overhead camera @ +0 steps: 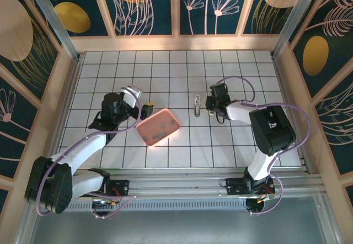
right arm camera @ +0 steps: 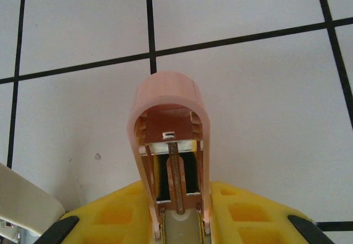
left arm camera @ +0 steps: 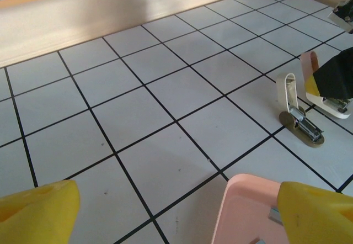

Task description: Load the staples into the stapler

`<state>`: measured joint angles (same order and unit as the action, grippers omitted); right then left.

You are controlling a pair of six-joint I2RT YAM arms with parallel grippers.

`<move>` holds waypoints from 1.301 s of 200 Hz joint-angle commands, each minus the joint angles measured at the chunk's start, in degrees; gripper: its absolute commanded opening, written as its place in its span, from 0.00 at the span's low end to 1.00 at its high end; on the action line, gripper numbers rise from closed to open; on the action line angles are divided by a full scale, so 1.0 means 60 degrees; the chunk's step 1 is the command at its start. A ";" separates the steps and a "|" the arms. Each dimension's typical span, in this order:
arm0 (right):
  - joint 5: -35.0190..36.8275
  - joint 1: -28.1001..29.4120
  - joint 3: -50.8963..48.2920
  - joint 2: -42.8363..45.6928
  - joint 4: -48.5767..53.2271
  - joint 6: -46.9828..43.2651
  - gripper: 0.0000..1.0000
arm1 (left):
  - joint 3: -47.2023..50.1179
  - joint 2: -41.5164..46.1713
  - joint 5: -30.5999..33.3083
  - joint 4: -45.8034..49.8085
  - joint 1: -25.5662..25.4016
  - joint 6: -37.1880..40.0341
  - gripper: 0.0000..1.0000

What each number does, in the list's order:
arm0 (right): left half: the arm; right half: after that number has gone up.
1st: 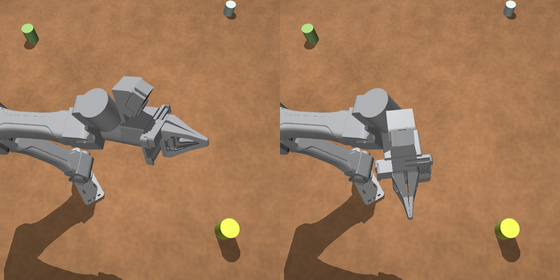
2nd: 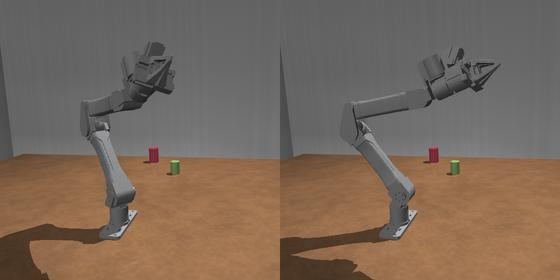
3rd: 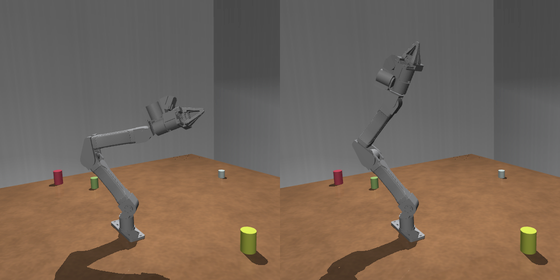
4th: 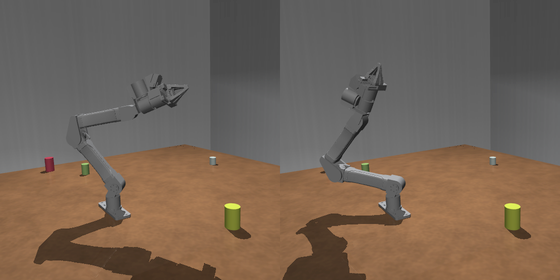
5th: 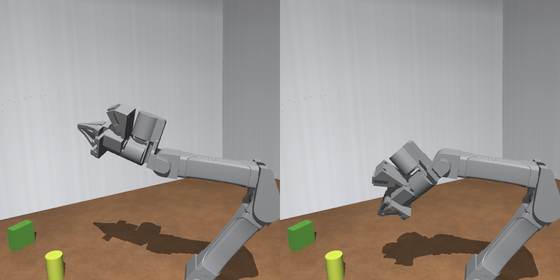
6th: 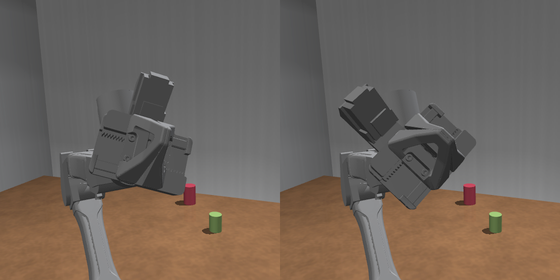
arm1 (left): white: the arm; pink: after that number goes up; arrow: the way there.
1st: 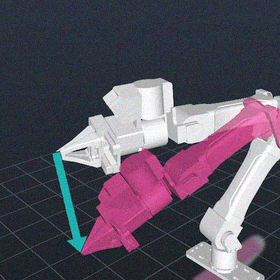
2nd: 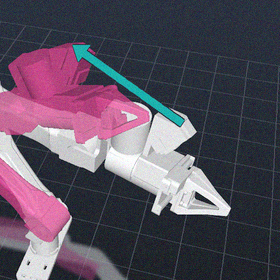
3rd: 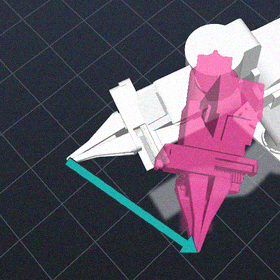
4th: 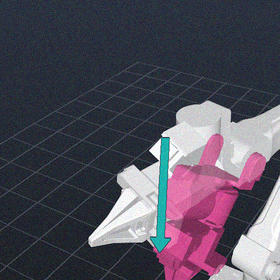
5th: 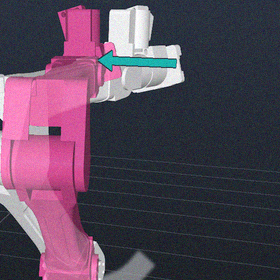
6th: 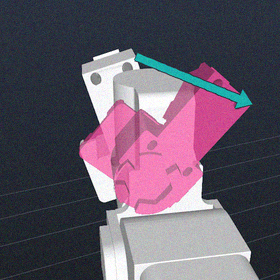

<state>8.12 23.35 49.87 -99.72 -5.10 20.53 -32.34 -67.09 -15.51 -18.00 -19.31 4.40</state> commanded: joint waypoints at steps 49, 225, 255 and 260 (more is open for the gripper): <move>0.0454 0.0199 0.0214 0.0273 0.0154 0.0036 0.46 | 0.0029 -0.0126 0.0260 -0.0367 -0.0034 -0.0331 0.93; -0.1163 0.4040 0.3878 0.0464 0.5060 0.3421 0.37 | 0.0435 0.1484 0.2654 0.1697 0.0051 -0.3989 0.99; -0.1628 0.4512 0.4607 -0.0450 0.5428 0.4616 0.37 | 0.0634 0.1364 0.2266 0.1520 0.0483 -0.4985 0.99; -0.1697 0.4555 0.4739 -0.0619 0.5494 0.4765 0.37 | 0.0678 0.1323 0.2158 0.1458 0.0586 -0.5215 0.99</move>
<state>1.04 48.77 74.24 -99.53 23.57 40.34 -29.45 -58.76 -1.50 -8.95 -18.20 -19.16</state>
